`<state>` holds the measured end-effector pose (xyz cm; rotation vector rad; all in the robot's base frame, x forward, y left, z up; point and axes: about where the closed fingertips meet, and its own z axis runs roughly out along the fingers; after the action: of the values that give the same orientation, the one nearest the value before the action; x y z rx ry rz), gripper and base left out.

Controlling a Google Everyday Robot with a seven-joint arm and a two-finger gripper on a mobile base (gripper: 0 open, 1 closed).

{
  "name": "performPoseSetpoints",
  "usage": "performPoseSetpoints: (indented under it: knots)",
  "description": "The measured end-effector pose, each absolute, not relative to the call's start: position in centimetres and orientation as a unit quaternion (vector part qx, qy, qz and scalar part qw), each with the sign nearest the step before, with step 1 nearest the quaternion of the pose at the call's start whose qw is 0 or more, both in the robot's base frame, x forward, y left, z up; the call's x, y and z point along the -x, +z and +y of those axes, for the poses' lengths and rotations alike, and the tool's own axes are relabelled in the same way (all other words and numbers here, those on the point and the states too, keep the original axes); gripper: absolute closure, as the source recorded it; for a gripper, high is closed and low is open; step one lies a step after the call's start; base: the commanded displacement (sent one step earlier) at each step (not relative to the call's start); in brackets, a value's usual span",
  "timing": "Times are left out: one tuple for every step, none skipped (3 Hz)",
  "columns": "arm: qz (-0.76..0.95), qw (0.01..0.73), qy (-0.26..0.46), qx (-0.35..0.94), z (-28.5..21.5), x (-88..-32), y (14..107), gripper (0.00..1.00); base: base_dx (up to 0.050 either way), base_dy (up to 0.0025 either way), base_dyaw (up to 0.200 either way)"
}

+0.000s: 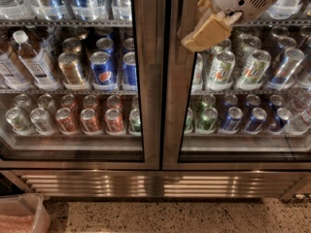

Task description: Open right fridge door

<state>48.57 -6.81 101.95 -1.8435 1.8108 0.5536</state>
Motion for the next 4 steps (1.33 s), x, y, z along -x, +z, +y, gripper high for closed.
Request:
performPoseSetpoints:
  knots:
    - [0.664, 0.247, 0.203, 0.676, -6.85, -48.92, 102.01, 1.0, 0.0, 0.0, 0.0]
    - [0.664, 0.247, 0.203, 0.676, -6.81, -49.2, 102.05, 1.0, 0.0, 0.0, 0.0]
    - [0.664, 0.247, 0.203, 0.676, -6.77, -49.51, 102.19, 1.0, 0.0, 0.0, 0.0]
    - [0.664, 0.247, 0.203, 0.676, -6.76, -49.51, 102.19, 1.0, 0.0, 0.0, 0.0]
